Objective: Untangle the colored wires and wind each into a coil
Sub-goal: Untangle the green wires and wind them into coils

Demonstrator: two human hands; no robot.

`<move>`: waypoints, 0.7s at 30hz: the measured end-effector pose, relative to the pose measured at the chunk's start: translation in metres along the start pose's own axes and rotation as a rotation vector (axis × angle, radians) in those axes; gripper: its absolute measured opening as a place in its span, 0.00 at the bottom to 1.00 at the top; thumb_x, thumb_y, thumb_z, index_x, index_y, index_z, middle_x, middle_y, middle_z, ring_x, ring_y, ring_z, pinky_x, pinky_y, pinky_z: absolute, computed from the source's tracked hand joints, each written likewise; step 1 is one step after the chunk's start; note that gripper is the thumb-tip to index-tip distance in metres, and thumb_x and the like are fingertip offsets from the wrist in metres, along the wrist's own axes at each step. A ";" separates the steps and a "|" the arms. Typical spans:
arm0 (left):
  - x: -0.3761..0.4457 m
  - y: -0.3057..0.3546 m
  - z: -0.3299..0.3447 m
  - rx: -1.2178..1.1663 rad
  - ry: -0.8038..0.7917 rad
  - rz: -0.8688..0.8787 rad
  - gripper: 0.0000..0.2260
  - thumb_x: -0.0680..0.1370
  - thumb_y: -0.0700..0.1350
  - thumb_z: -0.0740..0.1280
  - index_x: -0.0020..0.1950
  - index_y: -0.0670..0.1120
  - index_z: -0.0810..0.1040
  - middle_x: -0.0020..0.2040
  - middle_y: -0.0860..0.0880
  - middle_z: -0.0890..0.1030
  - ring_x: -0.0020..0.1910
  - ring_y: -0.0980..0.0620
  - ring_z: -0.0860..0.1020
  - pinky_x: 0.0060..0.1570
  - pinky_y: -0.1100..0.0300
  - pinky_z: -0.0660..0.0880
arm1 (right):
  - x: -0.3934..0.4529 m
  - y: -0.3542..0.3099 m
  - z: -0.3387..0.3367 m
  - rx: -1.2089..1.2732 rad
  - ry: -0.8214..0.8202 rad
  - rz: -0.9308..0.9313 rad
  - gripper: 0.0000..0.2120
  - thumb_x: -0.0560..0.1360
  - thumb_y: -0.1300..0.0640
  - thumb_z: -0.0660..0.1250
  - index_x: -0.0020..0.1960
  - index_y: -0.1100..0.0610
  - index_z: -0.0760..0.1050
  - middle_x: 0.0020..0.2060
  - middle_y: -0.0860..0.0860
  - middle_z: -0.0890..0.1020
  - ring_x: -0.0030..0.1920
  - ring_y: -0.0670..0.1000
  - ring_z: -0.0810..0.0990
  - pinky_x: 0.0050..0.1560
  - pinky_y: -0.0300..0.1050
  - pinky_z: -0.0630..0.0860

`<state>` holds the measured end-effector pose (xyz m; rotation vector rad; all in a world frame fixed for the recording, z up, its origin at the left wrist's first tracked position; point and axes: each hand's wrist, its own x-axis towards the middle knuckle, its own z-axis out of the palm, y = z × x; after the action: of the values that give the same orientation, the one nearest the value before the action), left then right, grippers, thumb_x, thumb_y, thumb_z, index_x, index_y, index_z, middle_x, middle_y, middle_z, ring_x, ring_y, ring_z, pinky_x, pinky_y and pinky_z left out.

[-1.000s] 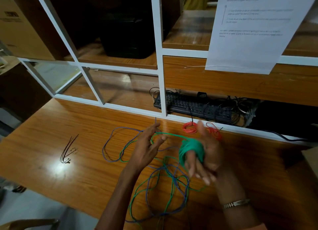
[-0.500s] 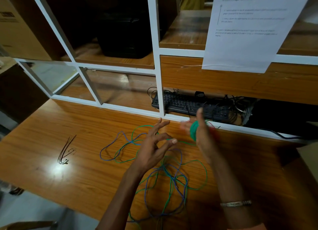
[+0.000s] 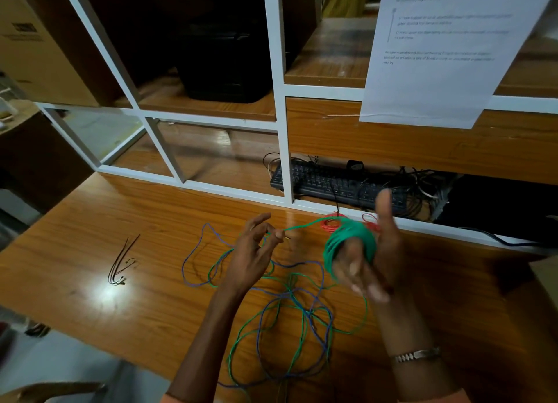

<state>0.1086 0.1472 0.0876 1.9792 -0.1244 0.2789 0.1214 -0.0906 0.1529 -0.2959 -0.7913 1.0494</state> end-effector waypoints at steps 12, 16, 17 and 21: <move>-0.023 0.036 0.009 0.056 -0.050 0.046 0.17 0.86 0.48 0.62 0.49 0.42 0.87 0.39 0.64 0.81 0.47 0.63 0.79 0.47 0.69 0.70 | -0.026 -0.027 -0.016 0.070 0.900 -0.879 0.40 0.82 0.37 0.60 0.78 0.68 0.58 0.75 0.66 0.70 0.77 0.59 0.68 0.80 0.52 0.58; -0.022 0.044 0.009 0.031 -0.160 0.053 0.16 0.86 0.46 0.64 0.44 0.43 0.87 0.38 0.60 0.82 0.42 0.60 0.81 0.44 0.65 0.72 | -0.019 -0.021 -0.026 -0.147 1.243 -0.797 0.38 0.83 0.40 0.60 0.83 0.60 0.51 0.80 0.64 0.60 0.79 0.57 0.62 0.80 0.50 0.57; -0.020 0.046 0.008 0.026 -0.154 0.068 0.16 0.86 0.47 0.65 0.43 0.44 0.86 0.38 0.56 0.83 0.40 0.58 0.81 0.42 0.63 0.73 | -0.015 -0.019 -0.026 -0.214 1.300 -0.728 0.37 0.83 0.41 0.60 0.83 0.56 0.50 0.81 0.63 0.58 0.80 0.57 0.62 0.79 0.50 0.57; -0.006 0.049 0.000 0.103 -0.069 0.167 0.15 0.85 0.49 0.66 0.41 0.47 0.82 0.39 0.53 0.81 0.40 0.53 0.81 0.42 0.51 0.76 | 0.001 0.000 -0.024 -0.482 1.313 -0.080 0.41 0.78 0.30 0.56 0.82 0.55 0.56 0.75 0.63 0.70 0.70 0.52 0.75 0.79 0.53 0.61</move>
<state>0.0927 0.1265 0.1294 2.0848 -0.3267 0.3306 0.1384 -0.0863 0.1369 -1.1948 0.1698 0.3820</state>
